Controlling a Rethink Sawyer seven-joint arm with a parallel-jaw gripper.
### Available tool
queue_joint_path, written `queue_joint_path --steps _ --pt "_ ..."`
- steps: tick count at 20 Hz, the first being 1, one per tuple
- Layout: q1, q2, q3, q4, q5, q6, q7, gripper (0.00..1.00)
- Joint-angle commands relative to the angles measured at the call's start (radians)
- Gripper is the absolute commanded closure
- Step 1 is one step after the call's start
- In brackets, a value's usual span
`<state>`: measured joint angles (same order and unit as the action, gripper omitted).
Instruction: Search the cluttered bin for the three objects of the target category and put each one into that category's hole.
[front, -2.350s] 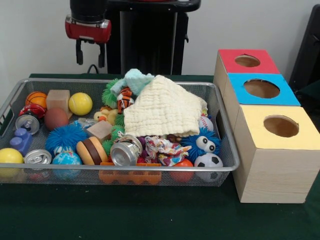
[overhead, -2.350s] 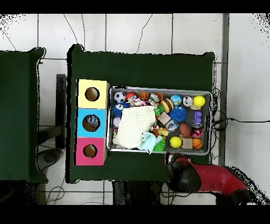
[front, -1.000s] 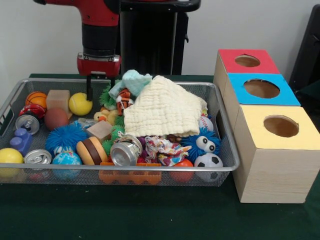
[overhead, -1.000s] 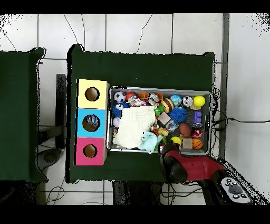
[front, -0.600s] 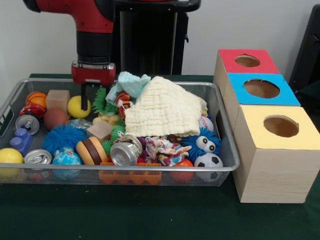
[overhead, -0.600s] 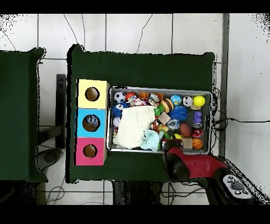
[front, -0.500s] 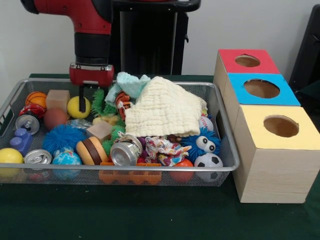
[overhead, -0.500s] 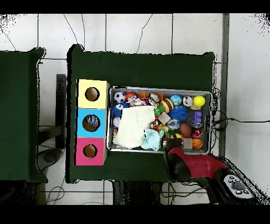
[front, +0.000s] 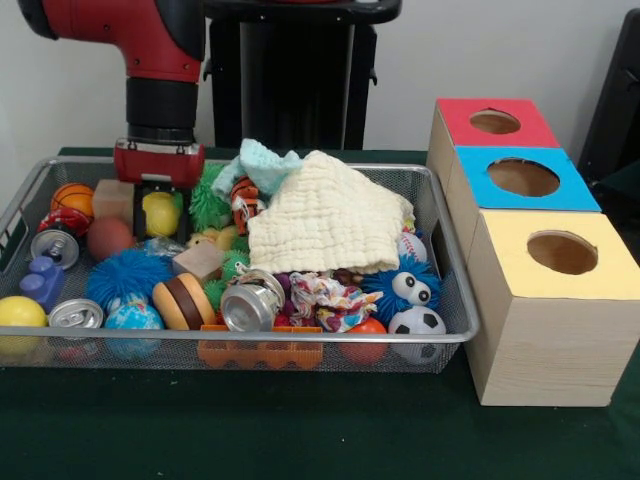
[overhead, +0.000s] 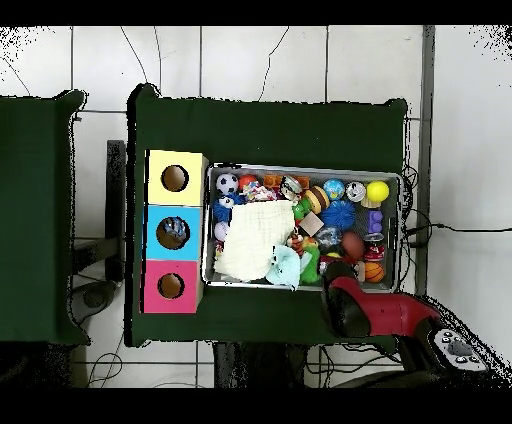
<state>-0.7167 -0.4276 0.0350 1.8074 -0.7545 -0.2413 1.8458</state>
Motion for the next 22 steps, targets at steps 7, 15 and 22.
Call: queue_joint_path --steps 7,15,22 --pt "-0.07 0.123 0.094 -0.089 -0.08 0.088 0.044 0.0" --pt "-0.059 0.131 0.09 -0.094 -0.077 0.086 0.046 0.0" --pt "-0.065 0.132 0.099 -0.096 -0.089 0.085 0.04 1.0"
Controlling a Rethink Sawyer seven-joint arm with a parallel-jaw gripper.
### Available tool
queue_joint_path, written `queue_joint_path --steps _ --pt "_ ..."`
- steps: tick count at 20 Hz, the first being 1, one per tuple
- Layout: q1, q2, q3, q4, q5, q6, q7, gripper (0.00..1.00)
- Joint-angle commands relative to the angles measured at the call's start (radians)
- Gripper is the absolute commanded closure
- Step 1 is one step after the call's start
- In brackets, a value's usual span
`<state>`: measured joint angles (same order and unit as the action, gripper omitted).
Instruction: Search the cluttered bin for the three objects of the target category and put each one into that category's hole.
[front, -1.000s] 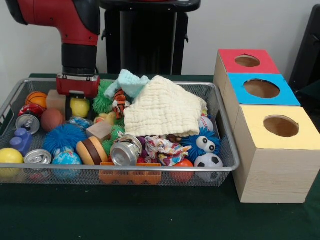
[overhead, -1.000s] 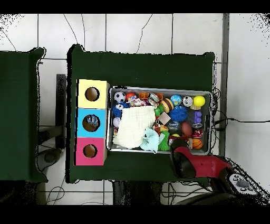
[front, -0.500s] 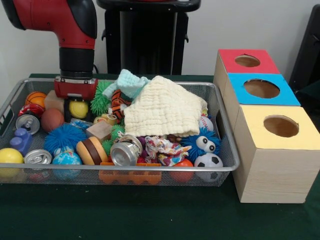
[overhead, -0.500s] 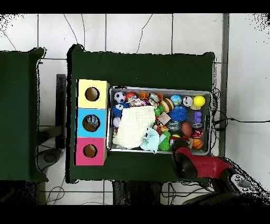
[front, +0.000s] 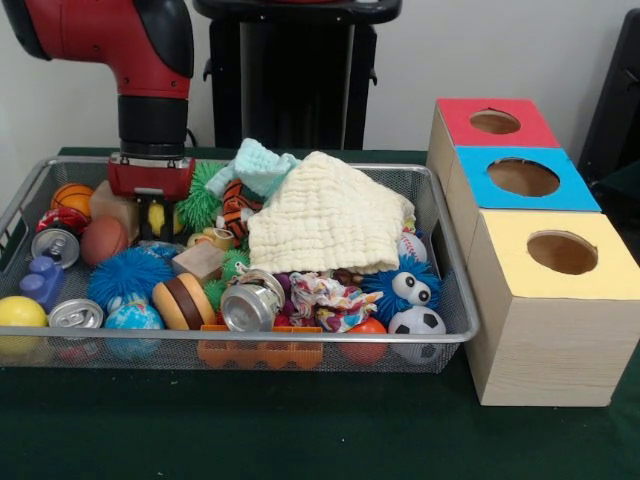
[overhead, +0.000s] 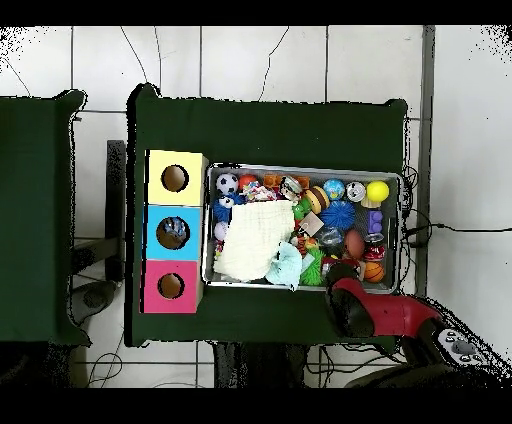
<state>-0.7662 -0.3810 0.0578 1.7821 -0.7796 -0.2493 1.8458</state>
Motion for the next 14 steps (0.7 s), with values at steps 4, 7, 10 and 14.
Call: queue_joint_path --steps 4,7,10,14 --pt "-0.02 0.085 0.08 -0.068 -0.062 0.096 0.043 1.0" --pt "-0.019 0.085 0.077 -0.067 -0.06 0.092 0.047 1.0" --pt "-0.017 0.086 0.073 -0.064 -0.059 0.085 0.049 1.0" --pt "-0.017 0.076 0.074 -0.057 -0.053 0.098 0.049 1.0"
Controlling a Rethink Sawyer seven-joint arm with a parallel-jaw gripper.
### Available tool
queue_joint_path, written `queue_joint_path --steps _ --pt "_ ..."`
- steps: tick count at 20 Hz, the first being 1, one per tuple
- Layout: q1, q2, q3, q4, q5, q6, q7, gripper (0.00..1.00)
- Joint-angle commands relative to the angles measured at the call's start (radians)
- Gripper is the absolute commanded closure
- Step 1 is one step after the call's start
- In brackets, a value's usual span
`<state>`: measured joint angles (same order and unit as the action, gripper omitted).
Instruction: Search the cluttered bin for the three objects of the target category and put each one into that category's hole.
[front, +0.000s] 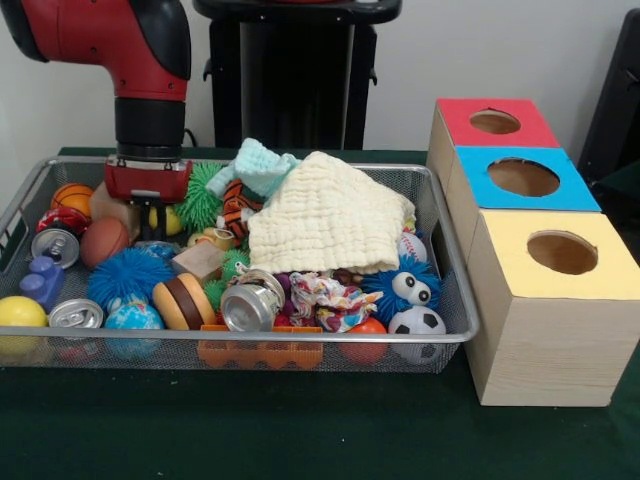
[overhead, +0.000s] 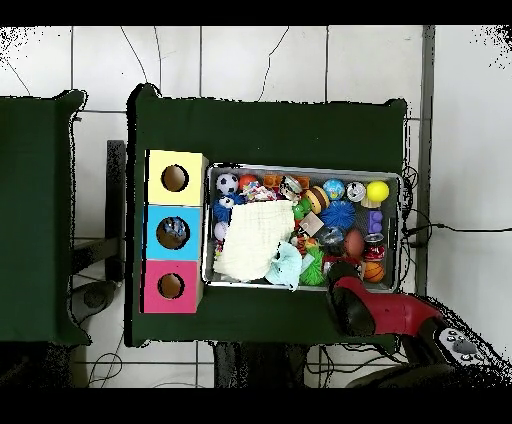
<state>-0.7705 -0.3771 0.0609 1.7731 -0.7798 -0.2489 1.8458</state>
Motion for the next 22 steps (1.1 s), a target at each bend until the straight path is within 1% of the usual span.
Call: queue_joint_path --steps 1,3,5,6,10,18,22 --pt "-0.013 0.069 0.073 -0.047 -0.053 0.104 0.047 1.0" --pt "-0.021 0.042 0.091 -0.025 -0.046 0.144 0.038 1.0" --pt "-0.026 -0.001 0.112 0.005 -0.029 0.202 0.023 1.0" --pt "-0.029 -0.027 0.125 0.023 -0.017 0.239 0.011 1.0" --pt "-0.036 -0.083 0.159 0.059 0.027 0.34 -0.011 1.0" --pt "-0.033 -0.149 0.194 0.091 0.075 0.458 -0.013 1.0" --pt "-0.026 -0.17 0.202 0.101 0.099 0.504 -0.012 1.0"
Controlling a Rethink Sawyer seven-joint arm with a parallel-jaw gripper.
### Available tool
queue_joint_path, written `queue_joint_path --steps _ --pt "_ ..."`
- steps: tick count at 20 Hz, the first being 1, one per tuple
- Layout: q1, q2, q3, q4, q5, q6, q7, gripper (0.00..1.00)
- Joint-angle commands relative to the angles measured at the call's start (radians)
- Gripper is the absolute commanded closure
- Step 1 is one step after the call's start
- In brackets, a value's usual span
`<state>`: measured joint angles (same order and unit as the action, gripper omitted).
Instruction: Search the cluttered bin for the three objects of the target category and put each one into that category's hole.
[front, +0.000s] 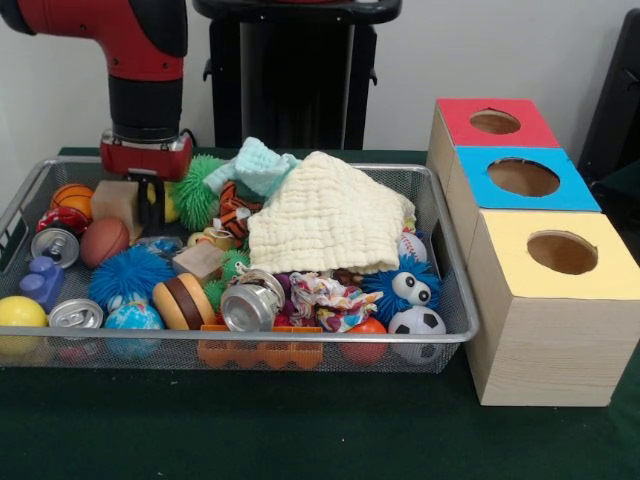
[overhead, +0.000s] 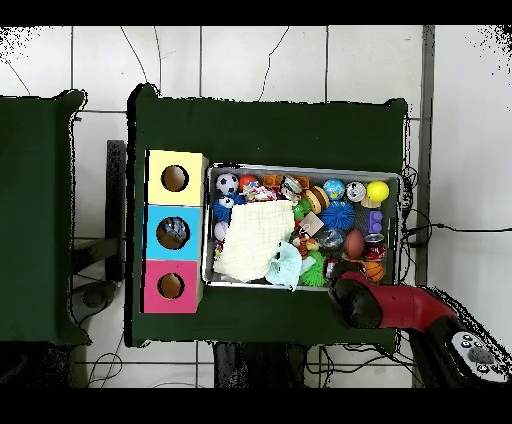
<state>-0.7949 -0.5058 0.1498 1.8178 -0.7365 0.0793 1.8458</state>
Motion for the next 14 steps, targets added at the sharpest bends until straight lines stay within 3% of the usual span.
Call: queue_joint_path --steps 1,5,10,11,14 --pt "0.001 -0.043 0.113 0.06 0.059 0.179 -0.008 1.0" --pt "0.032 -0.059 0.095 0.069 0.077 0.189 0.02 1.0" --pt "0.064 -0.024 0.057 0.057 0.061 0.102 0.07 1.0" --pt "0.068 -0.022 0.052 0.057 0.057 0.095 0.07 0.0" --pt "0.061 -0.018 0.064 0.06 0.048 0.083 0.06 0.0"
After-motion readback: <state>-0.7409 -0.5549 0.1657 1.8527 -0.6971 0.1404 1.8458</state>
